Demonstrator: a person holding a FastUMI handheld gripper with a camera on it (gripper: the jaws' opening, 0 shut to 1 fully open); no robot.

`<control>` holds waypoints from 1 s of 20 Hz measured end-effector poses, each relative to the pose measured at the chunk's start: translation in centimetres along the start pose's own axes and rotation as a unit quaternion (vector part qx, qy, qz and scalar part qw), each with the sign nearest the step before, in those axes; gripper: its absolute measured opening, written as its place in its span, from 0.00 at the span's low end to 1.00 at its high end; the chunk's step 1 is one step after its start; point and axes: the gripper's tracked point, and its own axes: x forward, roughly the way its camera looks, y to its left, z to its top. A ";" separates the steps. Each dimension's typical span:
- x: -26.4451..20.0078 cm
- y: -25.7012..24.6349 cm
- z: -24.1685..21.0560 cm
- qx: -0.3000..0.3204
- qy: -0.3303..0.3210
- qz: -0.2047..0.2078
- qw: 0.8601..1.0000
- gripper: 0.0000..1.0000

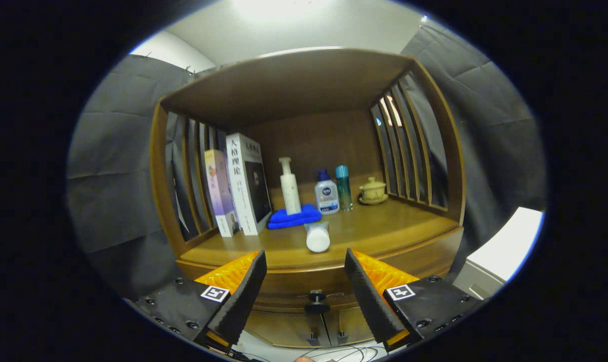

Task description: Pull open the drawer, take out the items inside it, and place them on the countertop above the cabinet.

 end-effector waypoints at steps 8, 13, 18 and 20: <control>-7.5 -1.6 5.4 -0.068 -0.042 0.013 0.997 0.98; -11.5 -3.0 9.2 -0.070 -0.071 0.011 0.995 0.97; -16.0 -4.7 14.5 -0.063 -0.097 -0.016 0.993 0.98; -16.7 -4.8 16.4 -0.062 -0.097 -0.023 0.993 0.98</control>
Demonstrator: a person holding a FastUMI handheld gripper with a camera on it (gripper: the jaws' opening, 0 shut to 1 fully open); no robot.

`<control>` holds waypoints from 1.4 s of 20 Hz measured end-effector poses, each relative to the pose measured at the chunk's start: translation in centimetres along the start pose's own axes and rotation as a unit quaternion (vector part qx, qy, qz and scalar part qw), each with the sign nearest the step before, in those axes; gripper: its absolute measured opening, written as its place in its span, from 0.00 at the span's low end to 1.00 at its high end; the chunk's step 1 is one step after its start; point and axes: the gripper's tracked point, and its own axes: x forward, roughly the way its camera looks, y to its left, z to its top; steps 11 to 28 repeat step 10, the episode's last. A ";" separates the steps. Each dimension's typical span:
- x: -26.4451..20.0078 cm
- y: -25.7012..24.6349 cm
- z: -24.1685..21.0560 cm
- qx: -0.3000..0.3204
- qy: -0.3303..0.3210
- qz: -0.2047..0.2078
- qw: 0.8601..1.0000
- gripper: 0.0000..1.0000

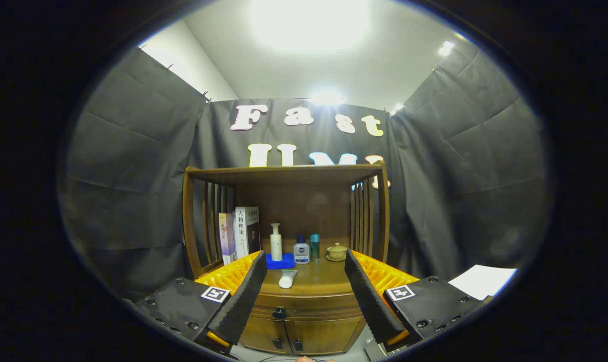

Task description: Pull open the drawer, take out the items inside it, and place them on the countertop above the cabinet.

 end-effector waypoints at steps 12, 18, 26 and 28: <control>0.2 6.0 -2.7 -0.005 0.054 0.060 0.997 0.98; 0.2 6.0 -2.7 -0.005 0.054 0.060 0.997 0.98; 0.2 6.0 -2.7 -0.005 0.054 0.060 0.997 0.98; 0.2 6.0 -2.7 -0.005 0.054 0.060 0.997 0.98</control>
